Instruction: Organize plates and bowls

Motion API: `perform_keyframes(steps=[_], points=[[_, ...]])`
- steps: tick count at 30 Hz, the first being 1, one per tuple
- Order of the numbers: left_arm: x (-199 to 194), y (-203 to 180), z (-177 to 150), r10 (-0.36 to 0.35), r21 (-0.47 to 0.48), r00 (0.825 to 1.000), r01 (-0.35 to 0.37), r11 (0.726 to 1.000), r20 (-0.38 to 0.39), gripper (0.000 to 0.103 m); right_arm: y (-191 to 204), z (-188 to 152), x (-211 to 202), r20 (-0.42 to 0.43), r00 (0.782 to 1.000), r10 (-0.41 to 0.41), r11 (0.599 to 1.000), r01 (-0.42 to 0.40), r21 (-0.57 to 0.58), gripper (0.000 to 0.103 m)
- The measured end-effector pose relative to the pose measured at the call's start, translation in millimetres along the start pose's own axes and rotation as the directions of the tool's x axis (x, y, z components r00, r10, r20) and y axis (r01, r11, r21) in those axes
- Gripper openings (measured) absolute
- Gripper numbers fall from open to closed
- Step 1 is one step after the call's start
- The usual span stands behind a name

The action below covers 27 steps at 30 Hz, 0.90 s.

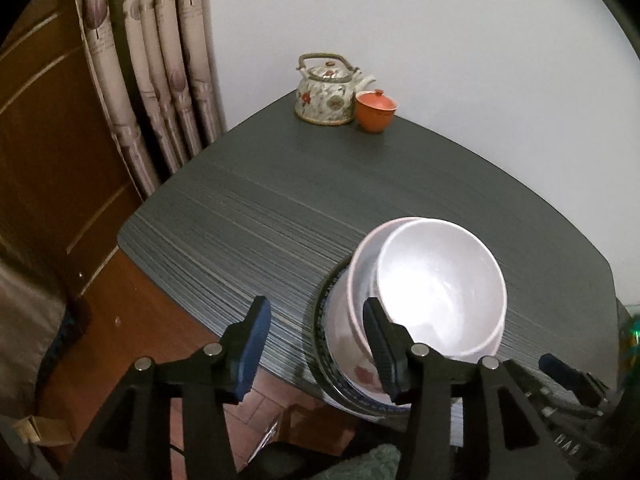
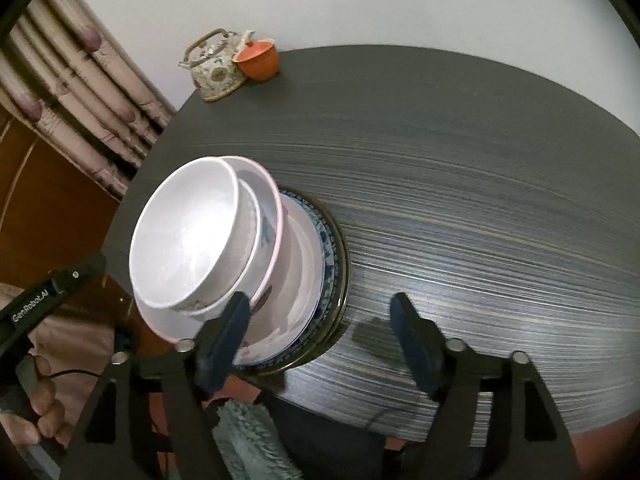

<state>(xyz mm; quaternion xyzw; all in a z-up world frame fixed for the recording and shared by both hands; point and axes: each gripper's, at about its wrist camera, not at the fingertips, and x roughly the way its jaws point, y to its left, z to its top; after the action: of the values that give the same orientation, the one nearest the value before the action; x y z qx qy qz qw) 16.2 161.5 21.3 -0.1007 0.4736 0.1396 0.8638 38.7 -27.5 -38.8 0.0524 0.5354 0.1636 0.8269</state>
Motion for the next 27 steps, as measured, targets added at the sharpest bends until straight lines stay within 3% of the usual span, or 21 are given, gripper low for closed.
perform_keyframes(steps=[12,27], points=[[-14,-25,-20,0.034,0.059,0.999,-0.037,0.998,0.040,0.056,21,-36,-13,0.092,0.996,-0.006,0.994,0.016,-0.109,0.099],[-15,-31,-26,0.040,0.079,0.999,-0.043,0.996,0.032,0.056,25,-45,-14,0.094,0.995,-0.021,0.992,0.033,-0.123,0.102]])
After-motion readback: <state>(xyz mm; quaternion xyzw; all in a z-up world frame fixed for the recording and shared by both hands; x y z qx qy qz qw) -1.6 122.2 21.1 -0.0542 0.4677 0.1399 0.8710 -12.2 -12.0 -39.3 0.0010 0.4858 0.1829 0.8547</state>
